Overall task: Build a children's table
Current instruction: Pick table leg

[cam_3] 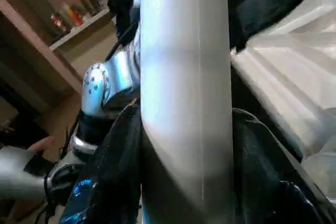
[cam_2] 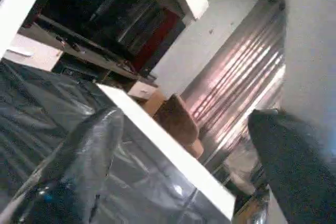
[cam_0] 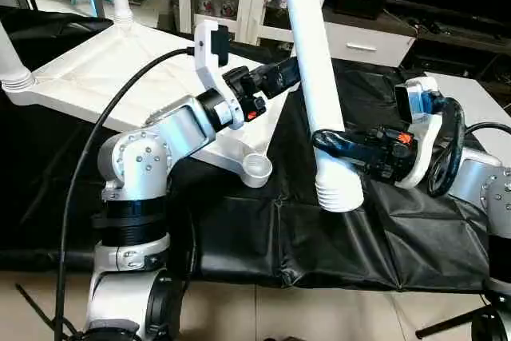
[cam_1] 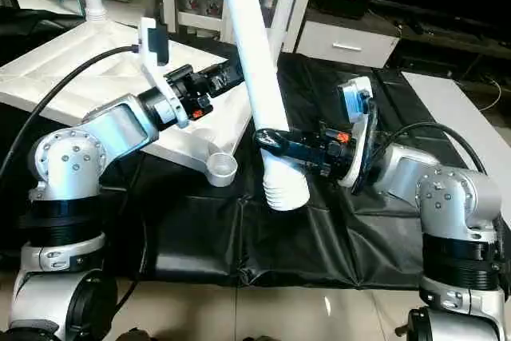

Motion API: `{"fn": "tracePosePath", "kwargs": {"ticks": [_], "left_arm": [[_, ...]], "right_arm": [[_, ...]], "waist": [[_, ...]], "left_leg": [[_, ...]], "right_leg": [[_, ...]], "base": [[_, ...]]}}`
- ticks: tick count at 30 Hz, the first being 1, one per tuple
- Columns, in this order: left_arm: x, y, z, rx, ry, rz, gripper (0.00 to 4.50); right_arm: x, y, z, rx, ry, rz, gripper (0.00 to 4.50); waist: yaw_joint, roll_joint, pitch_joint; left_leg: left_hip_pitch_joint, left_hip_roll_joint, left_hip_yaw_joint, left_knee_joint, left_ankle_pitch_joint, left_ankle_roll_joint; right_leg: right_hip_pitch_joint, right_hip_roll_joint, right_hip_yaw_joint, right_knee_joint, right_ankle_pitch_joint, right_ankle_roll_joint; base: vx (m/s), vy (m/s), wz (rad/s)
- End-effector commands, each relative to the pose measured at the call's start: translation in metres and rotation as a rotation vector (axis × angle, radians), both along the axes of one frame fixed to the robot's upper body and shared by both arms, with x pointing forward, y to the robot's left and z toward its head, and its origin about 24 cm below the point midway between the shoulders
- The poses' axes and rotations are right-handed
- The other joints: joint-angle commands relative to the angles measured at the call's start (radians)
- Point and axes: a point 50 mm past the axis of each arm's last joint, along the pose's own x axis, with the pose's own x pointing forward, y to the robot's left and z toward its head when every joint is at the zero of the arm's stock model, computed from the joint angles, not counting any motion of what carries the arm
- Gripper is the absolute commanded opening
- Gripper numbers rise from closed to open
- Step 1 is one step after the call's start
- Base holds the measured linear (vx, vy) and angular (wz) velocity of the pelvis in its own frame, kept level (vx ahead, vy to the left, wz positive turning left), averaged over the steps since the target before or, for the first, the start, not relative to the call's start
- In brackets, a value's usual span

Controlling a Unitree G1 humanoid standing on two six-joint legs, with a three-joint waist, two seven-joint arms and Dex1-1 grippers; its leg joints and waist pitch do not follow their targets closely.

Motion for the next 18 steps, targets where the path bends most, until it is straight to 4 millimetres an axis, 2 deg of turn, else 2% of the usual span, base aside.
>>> {"fn": "tracePosePath", "kwargs": {"ticks": [1,6,7,9,11,18], "left_arm": [[-0.004,-0.013,-0.006,0.041,0.006,-0.064,4.49],[-0.003,-0.002,-0.009,0.017,0.023,-0.060,4.50],[-0.004,0.000,-0.007,-0.002,0.020,-0.066,4.50],[-0.005,0.001,-0.004,-0.033,0.013,-0.081,4.50],[-0.008,-0.001,0.006,-0.113,-0.008,-0.120,4.50],[-0.014,-0.007,0.022,-0.234,-0.032,-0.205,4.50]], "right_arm": [[0.005,-0.010,0.015,0.038,-0.034,-0.059,1.85],[0.008,-0.020,0.032,0.090,-0.078,-0.095,1.85],[0.007,-0.019,0.029,0.056,-0.075,-0.088,1.85],[0.003,-0.015,0.023,0.008,-0.062,-0.070,1.85],[-0.003,-0.008,0.011,-0.040,-0.028,-0.032,1.85],[-0.007,-0.002,-0.004,-0.082,0.011,-0.021,1.85]], "waist": [[0.001,0.010,-0.072],[0.002,0.014,-0.074],[0.004,0.019,-0.075],[0.003,0.016,-0.074],[0.004,0.014,-0.073],[0.005,0.015,-0.070]], "left_leg": [[0.001,-0.007,0.016,-0.076,-0.139,-0.021],[-0.001,-0.007,0.018,-0.075,-0.109,-0.024],[0.000,-0.008,0.018,-0.074,-0.105,-0.026],[-0.001,-0.008,0.020,-0.075,-0.107,-0.025],[-0.002,-0.008,0.020,-0.075,-0.108,-0.025],[0.001,-0.008,0.018,-0.076,-0.164,-0.028]], "right_leg": [[0.062,-0.040,0.024,-0.079,-0.368,-0.081],[0.067,-0.039,0.027,-0.067,-0.273,-0.117],[0.069,-0.039,0.027,-0.065,-0.258,-0.126],[0.072,-0.037,0.027,-0.066,-0.250,-0.132],[0.073,-0.039,0.028,-0.067,-0.253,-0.135],[0.067,-0.041,0.025,-0.079,-0.349,-0.109]], "base": [[0.000,0.000,0.00],[0.000,0.000,0.00],[0.000,0.000,0.00],[0.000,0.000,0.00],[0.000,0.000,0.00],[0.000,0.000,0.00]]}}
